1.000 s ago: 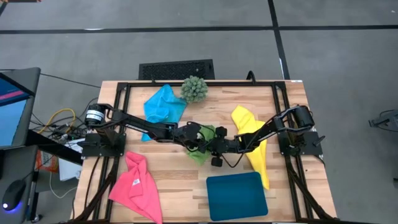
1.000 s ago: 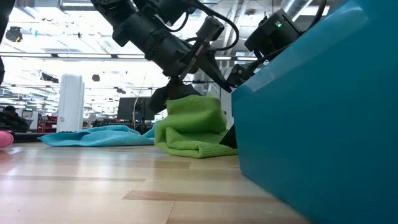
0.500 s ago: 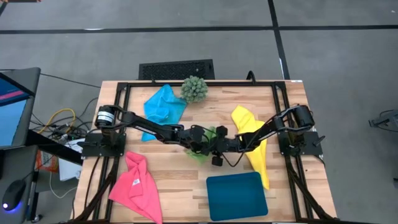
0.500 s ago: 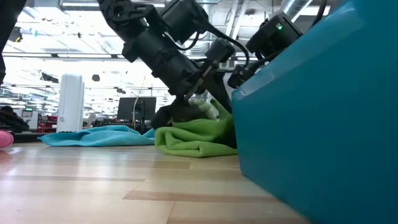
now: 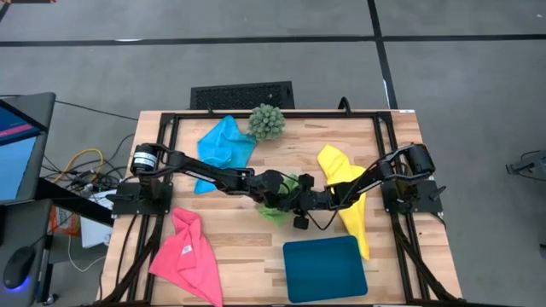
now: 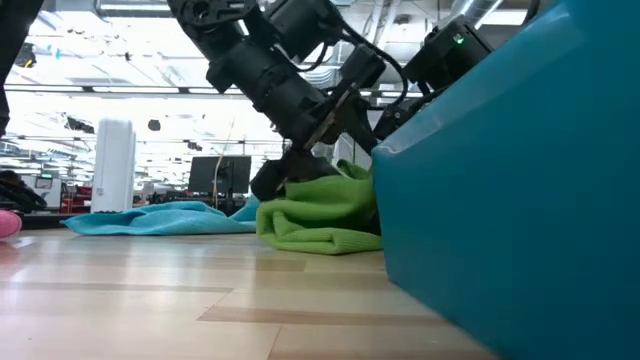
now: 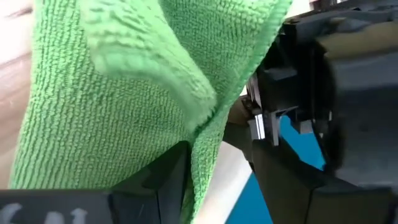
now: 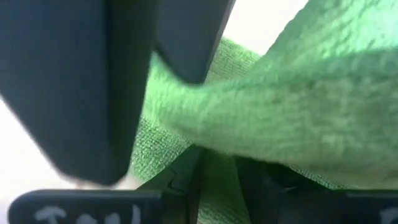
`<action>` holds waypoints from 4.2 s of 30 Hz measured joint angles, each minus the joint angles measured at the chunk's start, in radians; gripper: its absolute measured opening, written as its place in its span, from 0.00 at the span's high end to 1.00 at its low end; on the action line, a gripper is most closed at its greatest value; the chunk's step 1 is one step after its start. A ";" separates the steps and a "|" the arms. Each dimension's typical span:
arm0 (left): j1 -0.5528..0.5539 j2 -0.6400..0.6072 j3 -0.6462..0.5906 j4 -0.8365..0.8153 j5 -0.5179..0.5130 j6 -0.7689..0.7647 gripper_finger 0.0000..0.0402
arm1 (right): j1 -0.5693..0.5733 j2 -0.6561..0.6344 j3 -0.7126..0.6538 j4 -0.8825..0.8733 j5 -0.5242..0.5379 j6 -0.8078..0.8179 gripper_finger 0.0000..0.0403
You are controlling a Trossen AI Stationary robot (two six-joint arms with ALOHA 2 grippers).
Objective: Fold microfiber towels
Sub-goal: Fold the green microfiber cloth
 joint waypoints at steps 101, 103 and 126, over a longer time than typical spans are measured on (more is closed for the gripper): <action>0.096 -0.003 0.107 -0.047 0.069 -0.324 0.57 | -0.082 -0.044 -0.189 0.342 0.033 -0.020 0.70; 0.098 -0.002 0.107 -0.057 0.060 -0.292 0.57 | -0.082 -0.058 -0.191 0.319 0.041 -0.023 0.70; 0.047 0.005 0.101 -0.059 -0.121 -0.225 0.57 | -0.015 -0.304 -0.192 -0.096 0.176 0.094 0.70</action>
